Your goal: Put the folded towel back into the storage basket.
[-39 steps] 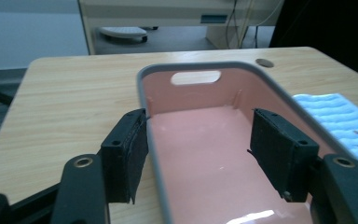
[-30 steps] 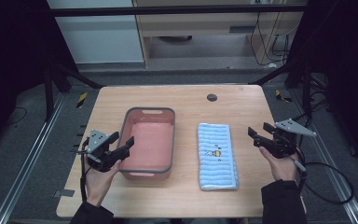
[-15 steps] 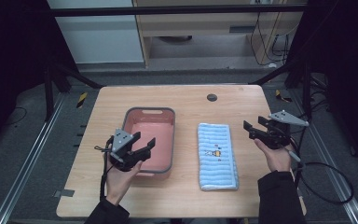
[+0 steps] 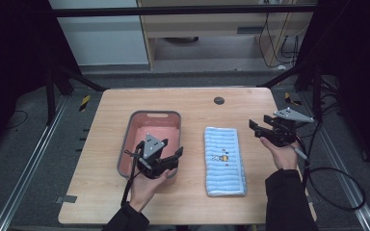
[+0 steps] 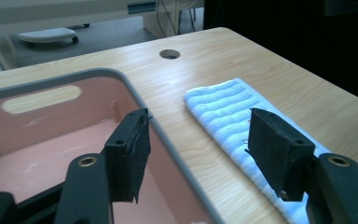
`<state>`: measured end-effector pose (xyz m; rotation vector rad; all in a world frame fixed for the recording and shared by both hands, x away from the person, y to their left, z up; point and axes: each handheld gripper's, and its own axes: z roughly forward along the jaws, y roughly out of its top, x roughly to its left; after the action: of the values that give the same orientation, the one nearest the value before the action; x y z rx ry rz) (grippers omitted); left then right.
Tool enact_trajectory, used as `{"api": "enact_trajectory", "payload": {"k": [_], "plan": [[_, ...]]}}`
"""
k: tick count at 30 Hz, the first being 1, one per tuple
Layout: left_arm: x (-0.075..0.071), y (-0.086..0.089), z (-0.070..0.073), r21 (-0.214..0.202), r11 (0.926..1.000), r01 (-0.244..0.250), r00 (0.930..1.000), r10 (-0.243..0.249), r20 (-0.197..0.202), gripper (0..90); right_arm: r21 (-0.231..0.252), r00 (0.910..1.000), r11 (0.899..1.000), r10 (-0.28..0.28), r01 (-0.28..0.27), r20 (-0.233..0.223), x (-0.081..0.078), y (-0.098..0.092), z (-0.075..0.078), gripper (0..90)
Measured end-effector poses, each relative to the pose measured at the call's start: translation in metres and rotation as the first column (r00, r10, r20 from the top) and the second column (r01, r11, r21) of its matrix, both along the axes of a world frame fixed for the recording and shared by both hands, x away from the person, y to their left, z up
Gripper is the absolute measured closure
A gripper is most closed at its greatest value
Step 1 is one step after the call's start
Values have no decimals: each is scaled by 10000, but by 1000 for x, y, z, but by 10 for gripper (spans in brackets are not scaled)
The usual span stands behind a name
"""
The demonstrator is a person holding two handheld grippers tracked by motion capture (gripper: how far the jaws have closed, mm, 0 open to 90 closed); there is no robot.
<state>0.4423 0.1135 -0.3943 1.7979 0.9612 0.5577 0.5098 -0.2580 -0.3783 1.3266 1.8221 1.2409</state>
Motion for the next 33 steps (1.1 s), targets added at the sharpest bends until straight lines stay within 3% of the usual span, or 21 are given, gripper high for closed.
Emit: {"api": "enact_trajectory", "payload": {"k": [3, 19, 33], "plan": [[0, -10, -3, 84, 9998, 159, 9998, -159, -72, 392, -210, 9999, 9998, -5, 2, -141, 7, 0, -5, 376], [-4, -56, -28, 536, 9938, 973, 9933, -936, -682, 393, -291, 9993, 9995, 101, -111, -348, 28, 8, -24, 397], [-9, -73, -63, 789, 9882, 1316, 9819, -1191, -1470, 396, -467, 9951, 9987, 160, -207, -972, 44, 18, -51, 402]]}}
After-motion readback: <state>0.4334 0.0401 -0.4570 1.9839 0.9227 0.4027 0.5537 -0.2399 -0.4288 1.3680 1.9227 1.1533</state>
